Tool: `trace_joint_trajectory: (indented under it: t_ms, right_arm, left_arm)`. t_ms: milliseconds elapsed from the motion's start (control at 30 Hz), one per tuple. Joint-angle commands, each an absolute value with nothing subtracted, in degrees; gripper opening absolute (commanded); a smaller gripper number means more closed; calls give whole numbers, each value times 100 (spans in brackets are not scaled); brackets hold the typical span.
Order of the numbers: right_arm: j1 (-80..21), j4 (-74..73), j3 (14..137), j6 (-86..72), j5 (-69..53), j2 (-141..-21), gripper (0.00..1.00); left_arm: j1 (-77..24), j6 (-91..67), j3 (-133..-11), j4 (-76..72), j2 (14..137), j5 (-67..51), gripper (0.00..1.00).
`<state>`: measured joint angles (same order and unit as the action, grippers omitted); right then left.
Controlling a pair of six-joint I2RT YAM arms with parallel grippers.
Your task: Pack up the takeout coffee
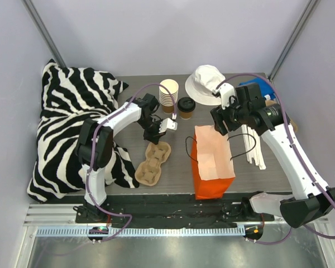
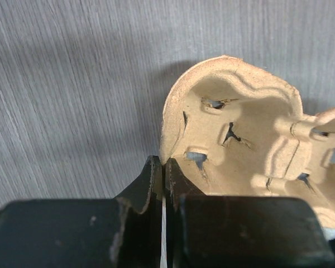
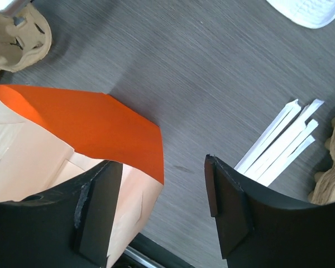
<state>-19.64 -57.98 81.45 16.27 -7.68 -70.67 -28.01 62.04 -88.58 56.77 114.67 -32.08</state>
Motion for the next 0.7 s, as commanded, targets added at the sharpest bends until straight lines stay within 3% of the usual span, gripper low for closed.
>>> trace_joint_trajectory:
  t_ms: [0,500,600,667]
  right_arm:
    - [-1934,-5774,8604,2152,-957,-7128,69]
    - [-1942,-6329,8833,3700,-2101,-7620,72]
    - [-1942,-6275,8780,3700,-2030,-7690,60]
    - [-1942,-6363,8807,3691,-1960,-7778,40]
  left_arm:
    - [-2804,6346,-8807,5897,11057,-3428,0]
    - [-2804,6117,-8763,6100,10784,-3551,0]
    - [-2769,5776,-8789,6056,10697,-3524,0]
    - [-2725,5469,-8806,6003,10539,-3525,0]
